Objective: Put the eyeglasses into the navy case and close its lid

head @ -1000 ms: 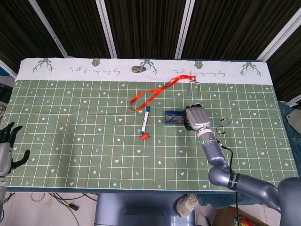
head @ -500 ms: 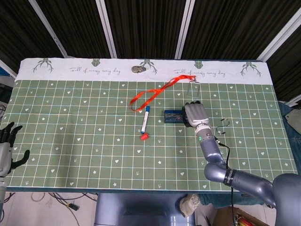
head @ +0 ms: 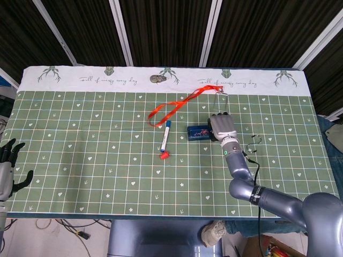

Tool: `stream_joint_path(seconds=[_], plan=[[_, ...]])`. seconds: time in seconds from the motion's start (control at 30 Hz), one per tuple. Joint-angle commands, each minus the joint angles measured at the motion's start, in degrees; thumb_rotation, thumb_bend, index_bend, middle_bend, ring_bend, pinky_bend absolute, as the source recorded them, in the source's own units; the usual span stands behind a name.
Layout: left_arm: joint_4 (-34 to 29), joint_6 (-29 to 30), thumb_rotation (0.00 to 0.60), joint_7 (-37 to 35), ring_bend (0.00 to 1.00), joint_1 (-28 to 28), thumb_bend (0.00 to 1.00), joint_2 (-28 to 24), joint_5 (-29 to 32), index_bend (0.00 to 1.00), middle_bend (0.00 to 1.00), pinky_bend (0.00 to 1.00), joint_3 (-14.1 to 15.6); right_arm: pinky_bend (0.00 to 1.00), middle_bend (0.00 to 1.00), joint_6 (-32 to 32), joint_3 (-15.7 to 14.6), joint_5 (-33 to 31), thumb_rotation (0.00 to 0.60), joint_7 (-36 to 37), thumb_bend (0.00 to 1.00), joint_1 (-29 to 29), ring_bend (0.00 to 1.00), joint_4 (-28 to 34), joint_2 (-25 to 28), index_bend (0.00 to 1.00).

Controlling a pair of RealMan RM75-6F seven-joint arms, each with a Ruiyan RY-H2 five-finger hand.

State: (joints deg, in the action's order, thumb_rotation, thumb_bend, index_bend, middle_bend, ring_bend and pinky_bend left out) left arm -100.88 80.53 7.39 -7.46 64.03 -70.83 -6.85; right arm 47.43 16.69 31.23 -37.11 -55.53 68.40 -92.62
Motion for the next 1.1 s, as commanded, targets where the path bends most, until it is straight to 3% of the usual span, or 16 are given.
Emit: stream_joint_path(seconds=[0.03,0.4,0.5,0.6,0.77,0.97,1.1], plan=[[0.10,0.03,0.600,-0.04,0.00,0.02,0.36,-0.02,-0.15,0.12,0.00,0.00,0.04,0.20,0.33,-0.68,-0.13,-1.83,0.600,-0.94,0.58,-1.03,0.26,-1.17,-0.43,0.71],[0.12,0.00,0.600,-0.16,0.00,0.02,0.36,-0.01,-0.21,0.12,0.00,0.00,0.03,0.20,0.32,-1.68,0.03,-4.42,0.600,-1.36,0.58,-3.34,0.26,-5.25,-2.27,0.71],[0.08,-0.10,0.600,-0.16,0.00,0.01,0.36,-0.08,-0.14,0.12,0.00,0.00,0.04,0.20,0.32,-2.30,-0.02,-5.22,0.600,-1.33,0.58,-3.74,0.26,-6.93,-2.99,0.67],[0.11,-0.14,0.600,-0.23,0.00,0.00,0.36,-0.12,-0.15,0.12,0.00,0.00,0.04,0.20,0.30,-3.27,-0.22,-6.14,0.600,-1.44,0.57,-4.11,0.25,-8.79,-3.68,0.52],[0.13,-0.27,0.600,-0.23,0.00,-0.04,0.36,-0.15,-0.05,0.12,0.00,0.00,0.03,0.20,0.18,-3.95,0.23,-5.27,0.600,0.52,0.47,-4.13,0.22,-10.02,-4.30,0.04],[0.14,-0.26,0.600,-0.08,0.00,-0.05,0.36,-0.10,0.00,0.12,0.00,0.00,0.03,0.19,0.07,-3.45,0.72,0.27,0.600,5.52,0.37,-3.15,0.13,-10.01,-4.26,0.00],[0.17,-0.14,0.600,-0.06,0.00,-0.02,0.36,-0.09,-0.07,0.12,0.00,0.00,0.02,0.19,0.07,-2.18,0.99,3.01,0.600,7.61,0.36,-2.42,0.13,-8.28,-3.27,0.00]])
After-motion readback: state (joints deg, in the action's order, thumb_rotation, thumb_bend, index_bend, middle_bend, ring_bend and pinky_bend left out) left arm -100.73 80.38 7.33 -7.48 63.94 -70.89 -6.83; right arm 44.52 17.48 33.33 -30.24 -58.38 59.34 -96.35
